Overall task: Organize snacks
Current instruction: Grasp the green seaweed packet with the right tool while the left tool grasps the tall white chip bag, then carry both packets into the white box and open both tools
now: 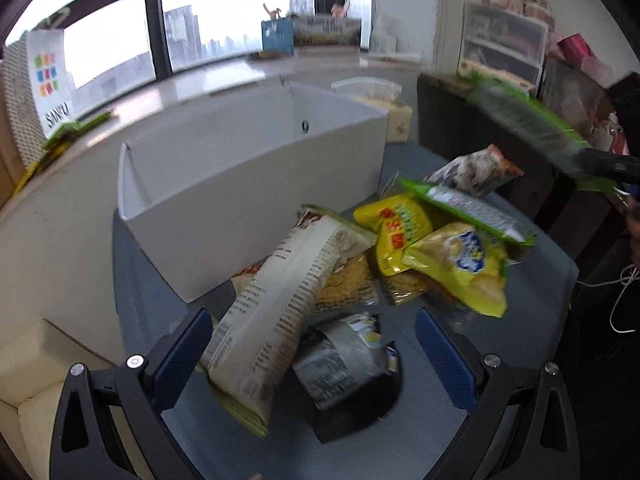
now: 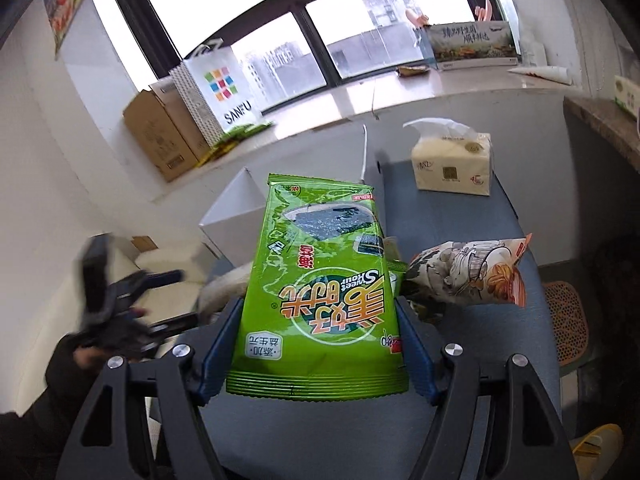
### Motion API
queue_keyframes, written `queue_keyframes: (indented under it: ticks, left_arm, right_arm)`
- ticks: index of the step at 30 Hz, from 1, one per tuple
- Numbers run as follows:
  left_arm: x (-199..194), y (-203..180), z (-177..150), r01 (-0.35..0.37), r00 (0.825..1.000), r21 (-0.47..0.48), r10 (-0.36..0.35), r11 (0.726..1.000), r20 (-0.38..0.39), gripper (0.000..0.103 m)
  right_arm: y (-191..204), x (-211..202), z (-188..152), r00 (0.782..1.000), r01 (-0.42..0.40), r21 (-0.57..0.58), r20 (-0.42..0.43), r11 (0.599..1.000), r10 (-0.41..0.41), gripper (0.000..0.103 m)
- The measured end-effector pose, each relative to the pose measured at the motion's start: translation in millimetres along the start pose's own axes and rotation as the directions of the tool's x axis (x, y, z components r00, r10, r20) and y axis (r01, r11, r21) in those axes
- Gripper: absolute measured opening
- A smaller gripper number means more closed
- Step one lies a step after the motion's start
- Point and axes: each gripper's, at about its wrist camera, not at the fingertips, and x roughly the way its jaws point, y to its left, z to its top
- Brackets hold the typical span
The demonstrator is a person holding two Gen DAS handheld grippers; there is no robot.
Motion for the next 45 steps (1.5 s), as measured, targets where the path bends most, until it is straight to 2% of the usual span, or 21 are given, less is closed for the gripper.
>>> queue_keyframes:
  ticks: [2, 7, 8, 9, 10, 11, 13, 16, 20, 22, 25, 29, 31, 36, 42, 45]
  left_arm:
    - [20, 9, 6, 0.01, 0.999, -0.003, -0.01, 1.0, -0.041, 0.103]
    - [59, 27, 9, -0.035, 0.992, -0.048, 0.028, 0.998, -0.125, 0.101]
    - [65, 31, 8, -0.039, 0.989, -0.063, 0.029, 0.997, -0.147, 0.093]
    - [68, 33, 6, -0.034, 0.987, -0.077, 0.022, 0.996, -0.162, 0.06]
    - [70, 36, 4, -0.033, 0.984, -0.097, 0.015, 0.995, -0.176, 0.053]
    - [68, 37, 2, -0.025, 0.986, -0.109, 0.006, 0.994, -0.169, 0.051]
    - [56, 34, -1, -0.016, 0.992, -0.115, 0.001, 0.993, -0.127, 0.041]
    - [30, 29, -7, 0.003, 0.999, -0.143, -0.009, 0.99, -0.044, 0.039]
    - [-6, 21, -9, 0.024, 0.998, -0.167, -0.015, 0.986, 0.054, 0.038]
    - [-25, 25, -7, 0.072, 0.991, -0.227, -0.043, 0.971, 0.129, 0.038]
    - [-52, 33, 0, 0.137, 0.97, -0.31, -0.064, 0.941, 0.234, 0.038]
    - [-68, 35, 16, 0.133, 0.952, -0.347, -0.023, 0.928, 0.305, 0.038]
    - [-69, 44, 29, 0.164, 0.941, -0.389, -0.026, 0.906, 0.337, 0.038]
    - [-52, 71, 65, 0.159, 0.933, -0.469, 0.024, 0.869, 0.359, 0.038]
    - [-23, 123, 116, 0.09, 0.948, -0.551, 0.099, 0.83, 0.304, 0.038]
    - [-8, 140, 134, 0.039, 0.956, -0.568, 0.134, 0.822, 0.259, 0.038]
  right_arm:
    - [5, -3, -2, 1.0, -0.004, -0.012, 0.003, 1.0, 0.004, 0.077]
    - [13, 0, -5, 1.0, 0.001, -0.041, -0.013, 0.999, -0.002, 0.077]
    - [13, 2, -6, 1.0, 0.004, -0.044, -0.018, 0.999, -0.005, 0.077]
    - [14, 4, -7, 1.0, 0.007, -0.047, -0.021, 0.999, -0.008, 0.077]
    - [15, 6, -8, 1.0, 0.007, -0.05, -0.024, 0.999, -0.008, 0.077]
    - [16, 7, -9, 1.0, 0.008, -0.049, -0.028, 0.999, -0.009, 0.077]
    - [18, 12, -10, 0.999, 0.017, -0.059, -0.032, 0.998, -0.019, 0.077]
    - [25, 16, -12, 0.999, 0.041, -0.099, -0.01, 0.994, -0.042, 0.077]
    - [29, 25, -7, 0.999, 0.051, -0.096, 0.005, 0.994, -0.051, 0.077]
    - [30, 28, -1, 0.999, 0.043, -0.082, 0.017, 0.996, -0.042, 0.077]
    - [32, 34, 12, 0.997, 0.054, -0.061, 0.06, 0.997, -0.051, 0.077]
    - [33, 48, 40, 0.996, 0.036, -0.024, 0.079, 0.999, -0.034, 0.077]
    - [38, 59, 58, 0.994, 0.055, -0.032, 0.101, 0.998, -0.051, 0.077]
    - [44, 96, 109, 0.992, 0.077, 0.002, 0.105, 0.997, -0.076, 0.077]
    - [46, 156, 169, 0.99, 0.131, 0.013, 0.057, 0.991, -0.132, 0.077]
    - [50, 183, 188, 0.985, 0.169, -0.023, 0.031, 0.985, -0.168, 0.077]
